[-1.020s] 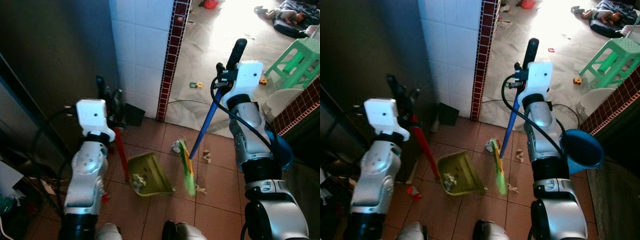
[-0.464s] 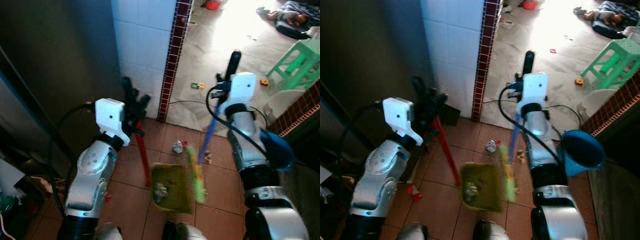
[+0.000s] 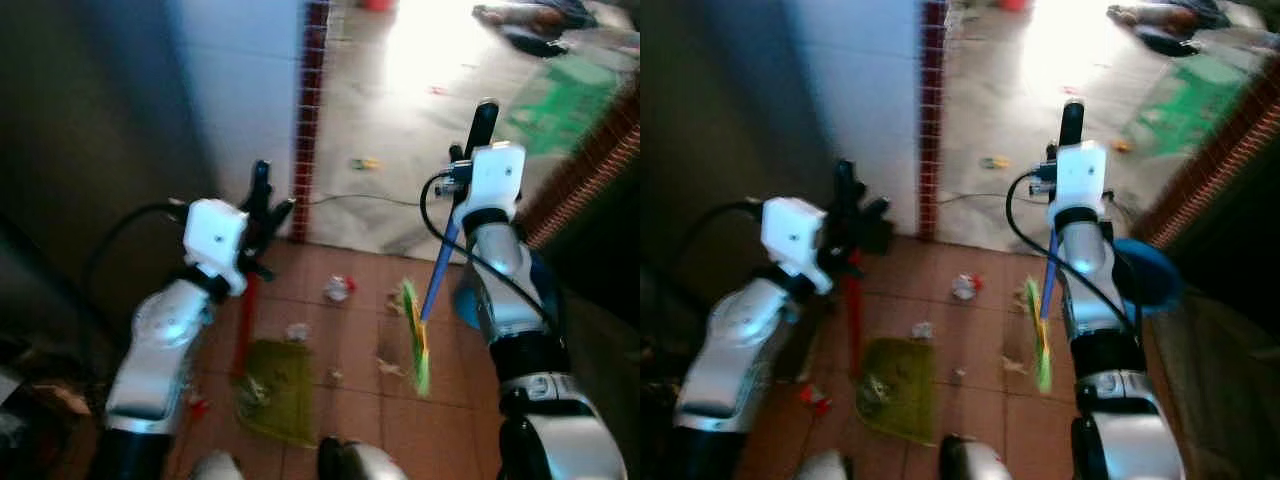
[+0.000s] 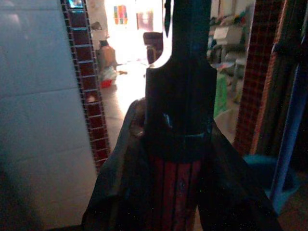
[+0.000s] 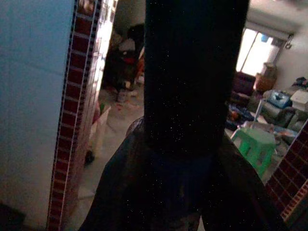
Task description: Sweep floor
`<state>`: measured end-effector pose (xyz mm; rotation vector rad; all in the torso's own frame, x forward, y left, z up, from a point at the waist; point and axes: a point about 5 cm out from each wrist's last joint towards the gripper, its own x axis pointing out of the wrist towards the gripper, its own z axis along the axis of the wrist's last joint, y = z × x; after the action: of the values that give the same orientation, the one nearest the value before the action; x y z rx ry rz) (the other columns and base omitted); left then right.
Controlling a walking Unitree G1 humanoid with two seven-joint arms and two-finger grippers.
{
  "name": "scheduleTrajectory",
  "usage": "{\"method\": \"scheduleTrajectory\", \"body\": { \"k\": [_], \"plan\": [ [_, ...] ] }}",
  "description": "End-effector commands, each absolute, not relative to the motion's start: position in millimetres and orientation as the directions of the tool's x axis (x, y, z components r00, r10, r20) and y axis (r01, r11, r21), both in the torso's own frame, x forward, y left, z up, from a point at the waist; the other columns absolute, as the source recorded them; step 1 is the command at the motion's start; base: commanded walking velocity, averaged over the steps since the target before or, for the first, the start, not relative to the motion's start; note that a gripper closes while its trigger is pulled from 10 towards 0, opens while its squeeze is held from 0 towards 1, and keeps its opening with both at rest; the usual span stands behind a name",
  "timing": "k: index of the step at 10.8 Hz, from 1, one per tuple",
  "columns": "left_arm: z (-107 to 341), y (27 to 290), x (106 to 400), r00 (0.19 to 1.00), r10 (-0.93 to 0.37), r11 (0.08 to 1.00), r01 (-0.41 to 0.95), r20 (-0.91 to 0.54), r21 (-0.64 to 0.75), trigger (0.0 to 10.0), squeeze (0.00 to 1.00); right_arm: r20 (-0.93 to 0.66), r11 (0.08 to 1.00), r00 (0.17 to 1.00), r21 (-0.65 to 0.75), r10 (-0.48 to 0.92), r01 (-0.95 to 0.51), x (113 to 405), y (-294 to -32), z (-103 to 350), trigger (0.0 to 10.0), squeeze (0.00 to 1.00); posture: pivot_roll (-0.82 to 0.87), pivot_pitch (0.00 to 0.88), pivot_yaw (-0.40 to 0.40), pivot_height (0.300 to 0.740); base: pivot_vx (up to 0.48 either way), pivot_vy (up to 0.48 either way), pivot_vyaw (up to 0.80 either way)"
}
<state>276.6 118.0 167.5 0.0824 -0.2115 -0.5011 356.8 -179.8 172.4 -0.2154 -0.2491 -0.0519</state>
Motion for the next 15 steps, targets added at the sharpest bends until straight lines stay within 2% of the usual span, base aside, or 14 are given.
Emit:
{"method": "scheduleTrajectory", "body": {
  "k": [1,3,5,8,9,11,13,15],
  "plan": [
    [187,112,280,0.834,-0.487,0.873,0.468,0.257,0.136,10.0,0.0,0.282,0.975,0.96,-0.212,-0.005,0.068,359,-174,181,10.0,0.0,0.08,0.08,-0.076,0.74,0.0,0.0,0.0],
    [200,109,285,0.829,-0.477,0.879,0.455,0.292,0.145,10.0,0.0,0.274,0.977,0.962,-0.207,0.015,0.044,361,-167,181,10.0,0.0,0.09,0.099,-0.085,0.74,0.0,0.0,0.0],
    [199,107,287,0.824,-0.489,0.872,0.466,0.288,0.146,10.0,0.0,0.27,0.977,0.963,-0.21,0.024,0.035,363,-160,180,10.0,0.0,0.07,0.101,-0.056,0.74,0.0,-0.249,-0.7],
    [185,105,289,0.83,-0.499,0.867,0.483,0.251,0.127,10.0,0.0,0.196,0.976,0.981,-0.217,0.009,0.034,357,-159,156,10.0,0.0,0.06,0.04,-0.074,0.74,0.0,-0.264,-0.58],
    [179,108,290,0.842,-0.484,0.875,0.473,0.239,0.103,10.0,0.0,0.166,0.984,0.986,-0.173,-0.015,0.044,355,-160,146,10.0,0.0,0.07,0.0,-0.045,0.74,0.0,-0.296,0.0],
    [167,116,290,0.867,-0.449,0.892,0.448,0.218,0.056,10.0,0.0,0.165,0.984,0.986,-0.173,-0.015,0.044,352,-161,137,10.0,0.0,0.06,0.0,0.001,0.74,0.0,-0.304,0.0],
    [155,122,291,0.88,-0.437,0.899,0.433,0.187,0.06,10.0,0.0,0.164,0.986,0.985,-0.15,-0.049,0.074,346,-174,128,10.0,0.0,0.08,0.0,0.026,0.74,0.0,-0.294,0.0],
    [150,118,294,0.868,-0.472,0.881,0.467,0.154,0.071,10.0,0.0,0.171,0.984,0.98,-0.126,-0.1,0.123,343,-180,122,10.0,0.0,0.1,0.0,0.077,0.74,0.0,0.0,0.0]
  ]
}}
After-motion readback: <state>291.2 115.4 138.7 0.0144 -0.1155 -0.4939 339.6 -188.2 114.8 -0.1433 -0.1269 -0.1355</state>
